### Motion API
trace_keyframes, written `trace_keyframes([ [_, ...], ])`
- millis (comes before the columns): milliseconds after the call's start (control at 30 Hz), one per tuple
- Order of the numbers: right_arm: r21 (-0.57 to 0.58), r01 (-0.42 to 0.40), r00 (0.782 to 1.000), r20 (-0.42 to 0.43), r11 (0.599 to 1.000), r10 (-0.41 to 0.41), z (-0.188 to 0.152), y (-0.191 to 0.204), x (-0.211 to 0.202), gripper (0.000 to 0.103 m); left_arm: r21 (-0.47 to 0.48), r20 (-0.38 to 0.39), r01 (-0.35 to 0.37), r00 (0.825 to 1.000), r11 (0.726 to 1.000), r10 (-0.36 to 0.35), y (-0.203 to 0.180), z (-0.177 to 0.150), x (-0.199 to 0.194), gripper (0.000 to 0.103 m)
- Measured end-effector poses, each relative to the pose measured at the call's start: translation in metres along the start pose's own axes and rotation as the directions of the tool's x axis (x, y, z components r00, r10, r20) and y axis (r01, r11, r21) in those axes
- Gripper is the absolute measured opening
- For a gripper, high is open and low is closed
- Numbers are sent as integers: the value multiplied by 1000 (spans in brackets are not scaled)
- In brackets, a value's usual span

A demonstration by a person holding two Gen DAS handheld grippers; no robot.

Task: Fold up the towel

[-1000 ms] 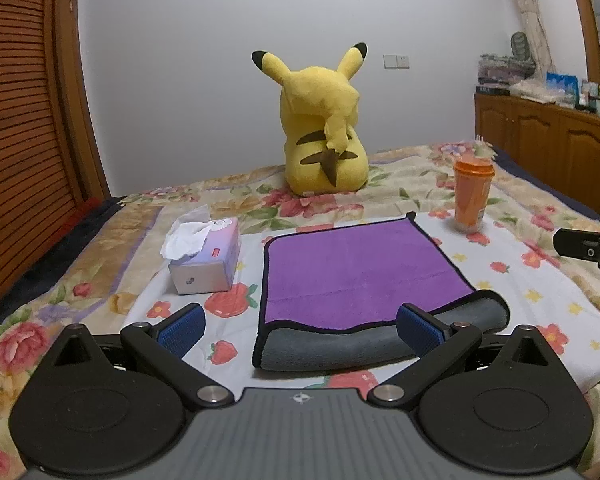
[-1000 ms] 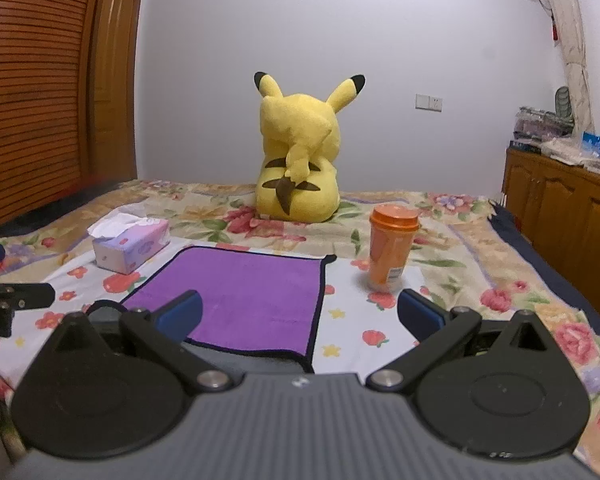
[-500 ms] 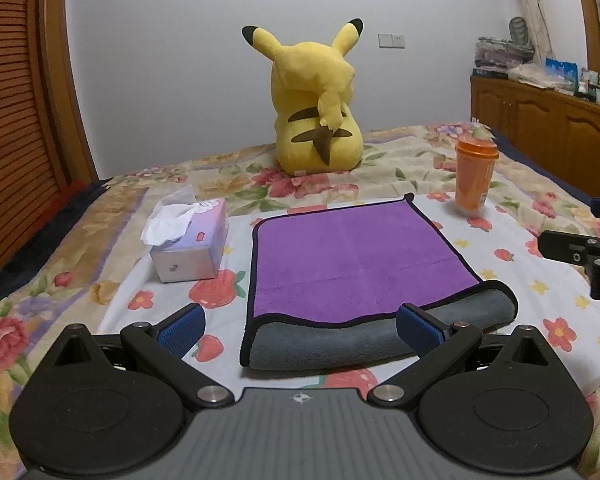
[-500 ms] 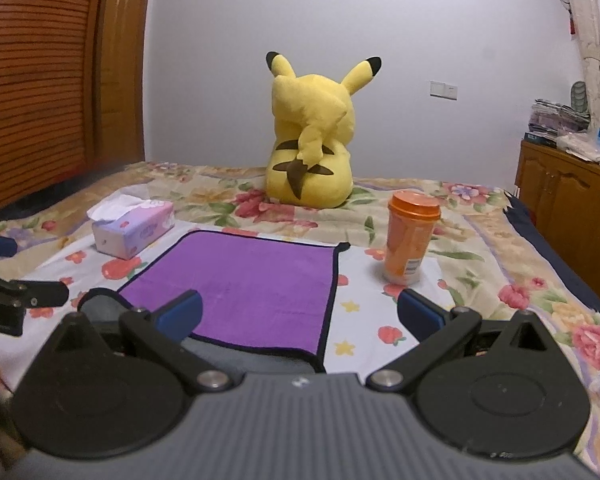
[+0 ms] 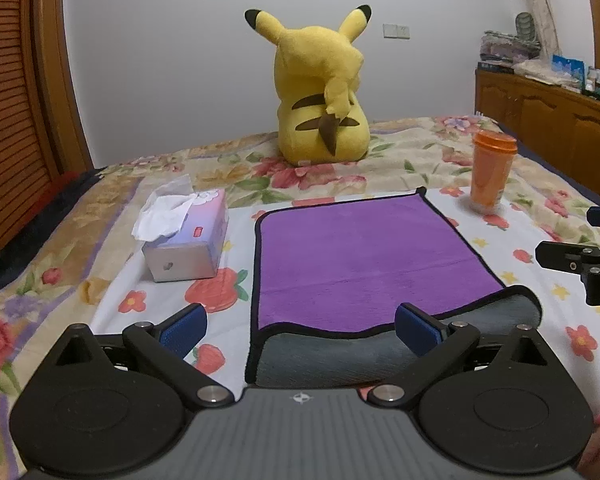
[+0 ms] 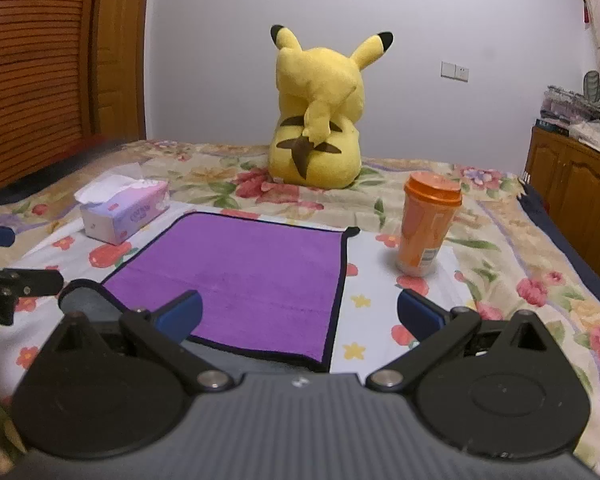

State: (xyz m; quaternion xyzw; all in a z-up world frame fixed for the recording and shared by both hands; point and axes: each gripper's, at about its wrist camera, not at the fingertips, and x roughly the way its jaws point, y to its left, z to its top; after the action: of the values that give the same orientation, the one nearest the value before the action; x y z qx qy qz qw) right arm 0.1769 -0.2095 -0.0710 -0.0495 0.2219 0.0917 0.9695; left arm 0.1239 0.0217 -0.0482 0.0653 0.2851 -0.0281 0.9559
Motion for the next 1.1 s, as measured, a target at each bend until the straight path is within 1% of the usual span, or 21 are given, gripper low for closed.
trace_keyframes([
  [167, 5, -2, 1000, -31, 1000, 2, -1, -3, 15, 103, 6, -24, -1, 1000, 1000, 1, 7, 1, 16, 102],
  [267, 2, -9, 999, -51, 1000, 9, -2, -4, 24, 103, 7, -43, 14, 999, 1000, -13, 11, 2, 26, 102],
  [433, 2, -19, 995, -93, 1000, 19, -4, -4, 37, 103, 7, -81, 34, 996, 999, -33, 17, 2, 42, 98],
  [567, -5, -21, 992, -121, 1000, 20, -7, -4, 46, 103, 21, -90, 25, 996, 999, -23, 19, 2, 52, 96],
  [667, -9, -23, 990, -138, 1000, 21, -9, -5, 52, 103, 15, -110, 29, 994, 999, -27, 24, 0, 61, 94],
  [767, -13, -27, 987, -157, 1000, 24, -10, -5, 57, 103, 7, -145, 43, 989, 999, -41, 29, -3, 71, 90],
  [867, -16, -37, 984, -177, 999, 34, -12, -4, 61, 103, -8, -183, 65, 981, 998, -66, 32, -5, 80, 83],
  [900, -16, -43, 982, -187, 999, 39, -13, -4, 62, 103, -10, -193, 74, 978, 997, -74, 33, -6, 82, 79],
  [933, -15, -48, 979, -197, 999, 44, -14, -4, 64, 103, -12, -199, 79, 977, 997, -79, 33, -7, 84, 75],
  [1000, -12, -57, 973, -225, 998, 53, -16, -5, 68, 103, -18, -211, 88, 973, 996, -90, 35, -9, 87, 69],
  [1100, 3, -71, 961, -268, 997, 69, -20, -6, 73, 103, -32, -226, 107, 968, 994, -111, 37, -12, 91, 66],
])
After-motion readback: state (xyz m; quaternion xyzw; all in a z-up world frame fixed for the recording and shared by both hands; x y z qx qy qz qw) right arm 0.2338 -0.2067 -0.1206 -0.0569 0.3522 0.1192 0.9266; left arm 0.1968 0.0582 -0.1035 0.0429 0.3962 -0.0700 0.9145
